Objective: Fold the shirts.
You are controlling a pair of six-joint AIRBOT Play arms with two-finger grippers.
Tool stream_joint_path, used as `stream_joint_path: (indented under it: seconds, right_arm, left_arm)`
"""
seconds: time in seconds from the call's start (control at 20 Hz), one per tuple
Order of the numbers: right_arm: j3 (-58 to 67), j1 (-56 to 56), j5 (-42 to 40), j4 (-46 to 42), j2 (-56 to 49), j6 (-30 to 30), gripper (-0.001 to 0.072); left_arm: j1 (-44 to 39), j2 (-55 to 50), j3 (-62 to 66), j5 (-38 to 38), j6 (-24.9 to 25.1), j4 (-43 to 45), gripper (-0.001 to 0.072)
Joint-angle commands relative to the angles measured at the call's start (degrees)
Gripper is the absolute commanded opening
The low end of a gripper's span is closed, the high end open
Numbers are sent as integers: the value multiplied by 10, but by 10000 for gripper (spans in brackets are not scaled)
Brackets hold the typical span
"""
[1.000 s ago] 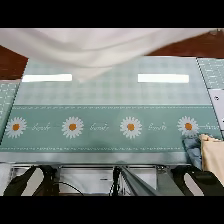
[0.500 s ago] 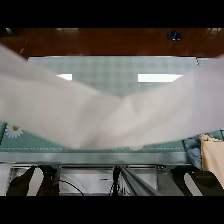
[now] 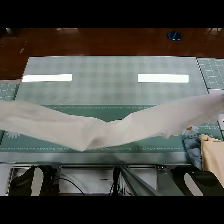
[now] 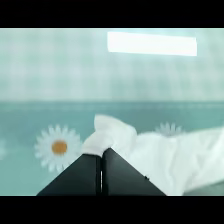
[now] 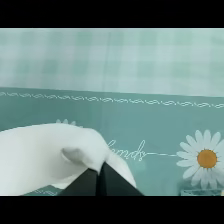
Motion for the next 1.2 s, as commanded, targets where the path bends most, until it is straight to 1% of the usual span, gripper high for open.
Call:
stream_joint_path:
  seconds: [0.0,0.1,0.15,0.2,0.3,0.4,0.5,0.65,0.7,0.8,0.9,1.05,1.1,1.15]
  right_arm:
    - [-149,0,-178,7,-42,-44,23]
    - [-169,0,-285,23,-109,-56,23]
    - [-169,0,-336,38,-143,-62,23]
    - [-169,0,-388,58,-178,-68,23]
    - [-169,0,-479,108,-238,-85,24]
    - [-169,0,-555,168,-286,-108,24]
    - [-169,0,-603,214,-323,-134,24]
    - [-169,0,-613,221,-359,-141,24]
    - [-169,0,-613,221,-367,-149,24]
    - [-169,0,-614,221,-381,-160,24]
    - [-169,1,-602,223,-388,-159,24]
    - [-169,5,-572,211,-394,-160,24]
    - [-169,4,-568,202,-393,-160,24]
    - [-169,4,-567,194,-393,-160,24]
  left_arm:
    - [1,24,-231,74,26,-33,17]
    - [0,12,-338,182,32,-90,17]
    - [-5,1,-380,233,50,-115,17]
    - [-14,-14,-407,269,57,-128,17]
    - [-48,-61,-437,319,78,-130,17]
    - [-93,-116,-441,364,104,-130,18]
    - [-139,-172,-441,422,127,-130,18]
    - [-193,-264,-441,490,136,-130,19]
    - [-204,-295,-440,513,146,-130,19]
    - [-214,-344,-440,553,147,-131,19]
    - [-213,-376,-440,576,147,-131,21]
    - [-213,-400,-440,586,153,-130,22]
    - [-212,-402,-440,586,176,-130,96]
    - [-206,-401,-436,578,202,-130,337]
